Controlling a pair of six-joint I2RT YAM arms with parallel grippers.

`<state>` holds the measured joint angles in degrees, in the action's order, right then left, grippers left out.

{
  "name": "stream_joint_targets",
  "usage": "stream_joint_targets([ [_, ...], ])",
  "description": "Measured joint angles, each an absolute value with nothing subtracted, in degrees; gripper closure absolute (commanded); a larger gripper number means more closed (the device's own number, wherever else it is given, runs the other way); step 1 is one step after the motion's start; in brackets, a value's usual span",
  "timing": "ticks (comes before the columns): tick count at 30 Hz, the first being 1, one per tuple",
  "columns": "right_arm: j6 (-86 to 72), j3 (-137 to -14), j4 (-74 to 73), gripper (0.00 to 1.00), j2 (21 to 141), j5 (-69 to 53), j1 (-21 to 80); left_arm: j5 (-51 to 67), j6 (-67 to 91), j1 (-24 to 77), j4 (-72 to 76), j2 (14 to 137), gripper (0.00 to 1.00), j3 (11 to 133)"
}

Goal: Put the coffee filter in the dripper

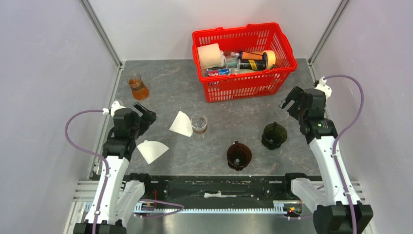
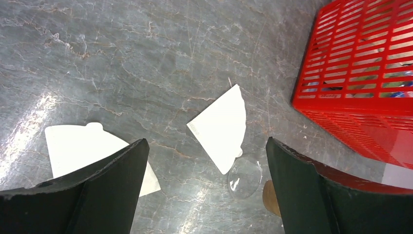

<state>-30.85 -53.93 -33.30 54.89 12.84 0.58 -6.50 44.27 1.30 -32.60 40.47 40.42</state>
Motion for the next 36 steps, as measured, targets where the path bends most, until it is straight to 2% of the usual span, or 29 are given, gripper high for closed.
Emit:
stream_joint_targets([
  [8, -29.98, -49.19, -28.29, 0.03, 49.98, 9.54, 0.58, -4.64, 44.29, 1.3, -32.56, 47.53, 0.05, 40.45],
  [11, -29.76, -49.1, -27.33, 0.03, 50.87, 7.77, 0.56, -2.87, 44.29, 1.3, -31.57, 51.27, 0.08, 40.32],
  [18, -29.32, -49.1, -27.05, 0.03, 56.01, 4.78, 0.58, 0.56, 44.25, 3.2, -28.71, 64.84, 0.09, 40.34],
  [28, -28.84, -49.1, -27.46, 0.03, 56.47, 4.08, 0.58, -5.96, 44.05, 16.25, -29.76, 82.3, 0.14, 48.49],
  [36, -28.42, -49.1, -27.46, 0.03, 56.07, 4.03, 0.58, -9.06, 43.88, 18.57, -30.89, 86.39, 0.15, 53.17],
])
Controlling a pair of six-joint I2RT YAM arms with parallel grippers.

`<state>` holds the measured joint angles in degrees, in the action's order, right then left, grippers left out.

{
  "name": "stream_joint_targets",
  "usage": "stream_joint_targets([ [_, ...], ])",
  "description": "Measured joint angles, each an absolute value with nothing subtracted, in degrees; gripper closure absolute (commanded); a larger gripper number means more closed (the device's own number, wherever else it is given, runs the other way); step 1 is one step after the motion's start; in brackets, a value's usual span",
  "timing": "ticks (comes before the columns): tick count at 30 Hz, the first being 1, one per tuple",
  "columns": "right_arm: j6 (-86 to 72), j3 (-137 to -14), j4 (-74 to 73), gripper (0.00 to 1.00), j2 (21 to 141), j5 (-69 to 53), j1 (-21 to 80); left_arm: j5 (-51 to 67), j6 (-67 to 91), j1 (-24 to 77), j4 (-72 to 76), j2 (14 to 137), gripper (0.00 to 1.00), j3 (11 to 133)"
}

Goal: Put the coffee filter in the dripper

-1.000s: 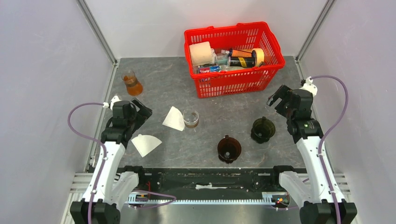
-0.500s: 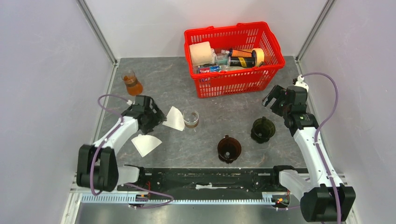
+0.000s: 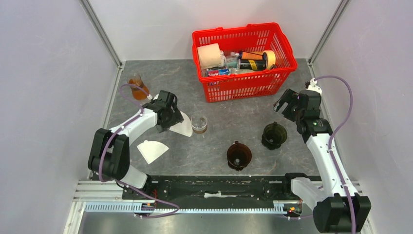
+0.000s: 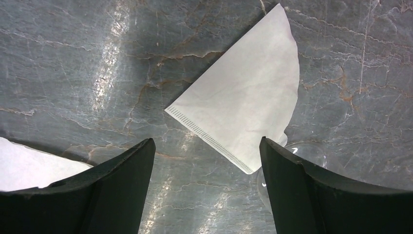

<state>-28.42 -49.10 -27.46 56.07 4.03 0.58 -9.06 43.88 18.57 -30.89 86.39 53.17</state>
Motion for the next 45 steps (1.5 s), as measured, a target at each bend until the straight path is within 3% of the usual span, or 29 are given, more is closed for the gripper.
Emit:
stream_joint_targets([
  [13, -29.5, -49.82, -34.39, 0.03, 57.17, 7.49, 0.58, -11.7, 43.68, 19.27, -32.97, 85.6, 0.14, 53.34],
  [24, -32.69, -45.01, -41.89, 0.19, 59.27, 10.5, 0.58, -12.08, 43.29, 19.27, -32.99, 82.41, 0.14, 53.34],
  [29, -34.37, -42.17, -40.82, 0.38, 61.91, 10.44, 0.58, -12.16, 43.2, 19.27, -32.95, 81.73, 0.14, 53.08],
  [33, -35.07, -40.4, -39.66, 0.78, 62.85, 9.72, 0.58, -12.16, 43.16, 19.27, -32.95, 81.14, 0.14, 53.06],
  [36, -35.03, -39.99, -38.65, 0.98, 62.7, 8.84, 0.58, -12.16, 43.11, 19.27, -32.93, 80.38, 0.14, 52.8],
  [45, -31.94, -40.66, -38.15, 1.0, 56.71, 7.33, 0.73, -12.21, 42.78, 19.27, -33.19, 75.37, 0.14, 51.42],
])
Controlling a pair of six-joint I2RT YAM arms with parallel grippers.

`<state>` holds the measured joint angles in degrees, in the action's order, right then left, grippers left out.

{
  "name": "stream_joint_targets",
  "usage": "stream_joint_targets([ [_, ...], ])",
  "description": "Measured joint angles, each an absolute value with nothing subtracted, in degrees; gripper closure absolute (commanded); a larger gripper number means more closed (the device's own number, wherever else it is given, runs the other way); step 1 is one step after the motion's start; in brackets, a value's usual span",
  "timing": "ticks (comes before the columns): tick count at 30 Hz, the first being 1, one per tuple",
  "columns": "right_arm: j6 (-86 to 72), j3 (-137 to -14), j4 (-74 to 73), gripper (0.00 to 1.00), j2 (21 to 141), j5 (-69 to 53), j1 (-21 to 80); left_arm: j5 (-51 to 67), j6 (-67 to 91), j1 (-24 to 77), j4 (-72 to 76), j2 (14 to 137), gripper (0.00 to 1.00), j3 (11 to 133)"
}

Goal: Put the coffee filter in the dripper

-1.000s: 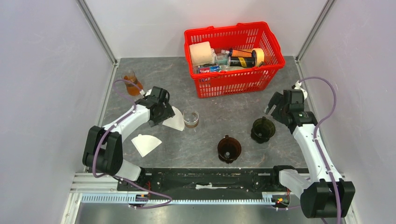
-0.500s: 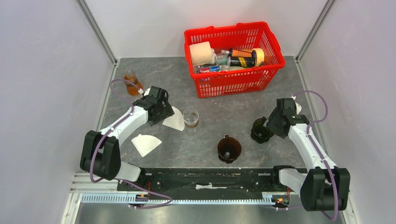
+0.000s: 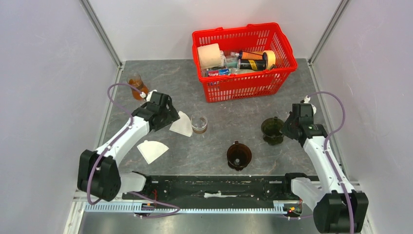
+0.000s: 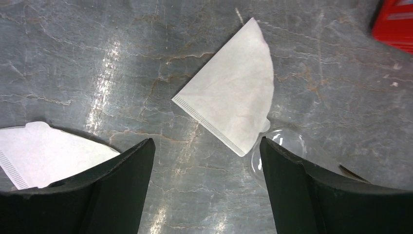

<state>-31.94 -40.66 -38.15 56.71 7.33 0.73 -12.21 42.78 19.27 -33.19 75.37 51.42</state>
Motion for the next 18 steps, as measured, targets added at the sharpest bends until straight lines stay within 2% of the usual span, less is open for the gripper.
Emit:
stream_joint_targets([
  [6, -27.86, -47.75, -41.15, 1.0, 53.84, -0.4, 0.58, -9.87, 42.06, 19.4, -34.13, 66.98, 0.14, 51.46],
  [12, -23.92, -55.64, -42.37, 1.0, 55.33, -16.25, 2.09, -1.34, 40.69, 24.27, -30.15, 57.76, 0.18, 52.45],
  [18, -21.08, -60.95, -43.92, 1.0, 60.4, -19.0, 18.79, 4.75, 38.92, 36.42, -26.33, 63.9, 0.22, 58.74],
])
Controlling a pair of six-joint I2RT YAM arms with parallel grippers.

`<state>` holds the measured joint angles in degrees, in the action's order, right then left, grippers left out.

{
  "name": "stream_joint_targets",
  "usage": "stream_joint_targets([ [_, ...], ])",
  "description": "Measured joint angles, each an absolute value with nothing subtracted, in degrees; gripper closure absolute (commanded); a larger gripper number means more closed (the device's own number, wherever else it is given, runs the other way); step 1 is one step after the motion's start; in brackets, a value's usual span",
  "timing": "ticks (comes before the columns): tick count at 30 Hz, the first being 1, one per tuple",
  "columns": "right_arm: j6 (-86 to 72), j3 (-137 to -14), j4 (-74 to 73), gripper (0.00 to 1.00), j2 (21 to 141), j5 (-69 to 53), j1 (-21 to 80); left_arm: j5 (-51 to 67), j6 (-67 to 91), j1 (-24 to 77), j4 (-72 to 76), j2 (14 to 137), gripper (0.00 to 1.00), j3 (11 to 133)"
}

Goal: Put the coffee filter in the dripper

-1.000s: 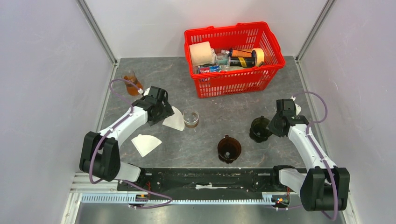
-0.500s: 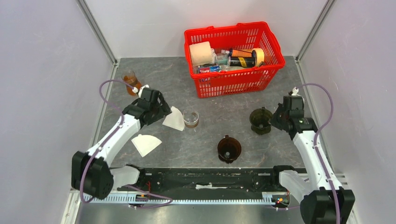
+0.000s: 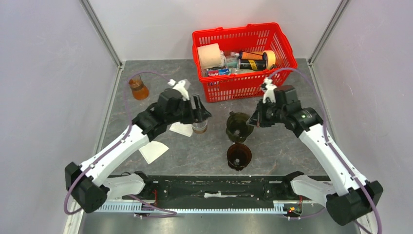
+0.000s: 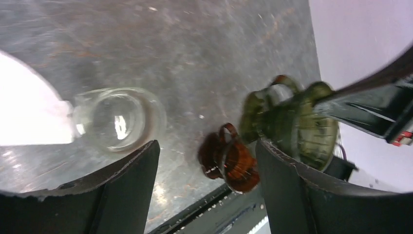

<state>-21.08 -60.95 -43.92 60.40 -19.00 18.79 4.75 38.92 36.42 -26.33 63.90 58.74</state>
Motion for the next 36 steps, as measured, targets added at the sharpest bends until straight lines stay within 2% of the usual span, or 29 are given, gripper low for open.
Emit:
stream_joint_targets([
  [7, -19.66, -63.81, -44.56, 1.0, 67.42, -16.84, 28.84, 5.93, 38.2, 45.91, -23.53, 73.32, 0.33, 63.11],
  [12, -19.35, -65.6, -44.14, 1.0, 69.93, -14.72, 34.06, 6.13, 38.26, 48.07, -22.76, 79.44, 0.51, 64.12],
  [13, -19.35, -65.91, -43.88, 1.0, 70.13, -14.2, 34.5, 5.91, 38.26, 48.31, -22.79, 80.01, 0.58, 64.2],
  [16, -19.49, -66.08, -43.72, 0.99, 70.15, -13.08, 34.72, 5.02, 37.89, 48.66, -23.07, 80.42, 0.94, 64.4],
  [17, -19.55, -66.11, -43.27, 0.9, 70.15, -12.14, 34.76, 5.21, 38.26, 48.77, -22.98, 80.42, 0.98, 64.58],
  [20, -19.31, -66.54, -43.31, 0.59, 70.22, -11.31, 34.44, 4.91, 37.69, 49.41, -23.09, 80.07, 0.98, 65.14],
  [21, -19.64, -66.65, -42.87, 0.46, 70.22, -11.29, 34.46, 4.58, 37.74, 49.45, -23.29, 79.96, 0.98, 65.23],
  [22, -19.97, -66.85, -42.61, 0.28, 70.19, -11.49, 34.54, 4.12, 37.74, 49.47, -23.51, 79.94, 0.98, 65.32],
  [23, -19.86, -67.2, -42.28, 0.15, 70.13, -11.53, 34.65, 3.44, 37.74, 49.45, -23.86, 79.94, 0.98, 65.43],
  [24, -20.6, -67.44, -42.09, 0.05, 70.02, -11.46, 34.65, 2.48, 37.71, 49.36, -24.32, 79.92, 0.98, 65.6],
  [29, -21.3, -67.92, -40.03, 0.03, 66.24, -6.98, 34.83, -3.46, 37.69, 49.25, -27.57, 78.87, 0.98, 67.18],
  [36, -22.76, -66.22, -34.85, 0.03, 53.32, 2.92, 34.83, -11.25, 35.99, 45.43, -31.79, 76.27, 0.98, 72.29],
])
